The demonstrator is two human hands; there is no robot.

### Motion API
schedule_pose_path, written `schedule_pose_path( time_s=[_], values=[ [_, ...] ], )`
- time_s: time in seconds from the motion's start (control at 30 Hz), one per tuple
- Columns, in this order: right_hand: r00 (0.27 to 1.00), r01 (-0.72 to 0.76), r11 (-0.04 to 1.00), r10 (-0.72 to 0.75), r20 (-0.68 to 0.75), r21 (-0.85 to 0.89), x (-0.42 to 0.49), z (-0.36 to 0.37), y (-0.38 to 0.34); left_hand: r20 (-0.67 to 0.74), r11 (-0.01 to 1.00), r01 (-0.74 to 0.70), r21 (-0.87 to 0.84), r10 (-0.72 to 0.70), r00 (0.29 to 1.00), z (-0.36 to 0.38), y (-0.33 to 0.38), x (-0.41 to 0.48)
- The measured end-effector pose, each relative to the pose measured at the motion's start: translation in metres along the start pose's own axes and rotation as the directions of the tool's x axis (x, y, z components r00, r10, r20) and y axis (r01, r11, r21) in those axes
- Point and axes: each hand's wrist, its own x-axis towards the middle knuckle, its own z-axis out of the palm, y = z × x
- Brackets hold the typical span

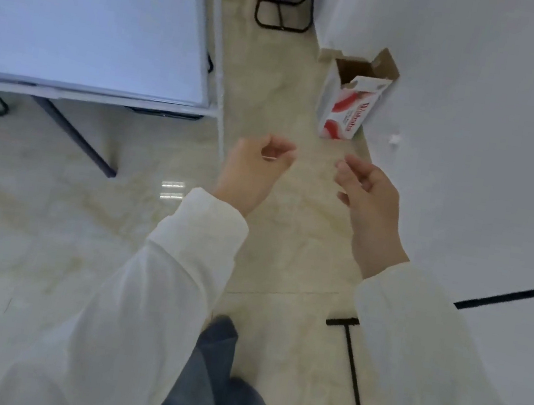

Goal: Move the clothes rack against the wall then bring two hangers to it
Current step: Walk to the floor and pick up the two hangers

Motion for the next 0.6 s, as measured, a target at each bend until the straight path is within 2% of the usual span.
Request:
schedule_pose_path(
  time_s=[0.13,0.3,0.5,0.6],
  values=[
    [0.975,0.020,0.999,-0.010,0.222,-0.043,-0.029,0.066,0.007,-0.210,0.994,0.107,-0.038,-0.112,0.971,-0.068,-0.033,-0.044],
    [0.898,0.063,0.997,-0.037,0.438,-0.045,-0.087,0.160,-0.001,-0.422,0.990,0.121,-0.067,-0.138,0.896,-0.168,-0.062,-0.105],
    [0.780,0.089,0.995,-0.039,0.625,-0.049,-0.185,0.293,-0.010,-0.605,0.979,0.146,-0.141,-0.202,0.770,-0.303,-0.102,-0.178],
    [0.706,0.115,0.992,-0.044,0.706,-0.054,-0.243,0.369,-0.007,-0.692,0.972,0.144,-0.186,-0.234,0.683,-0.379,-0.135,-0.222]
  ],
)
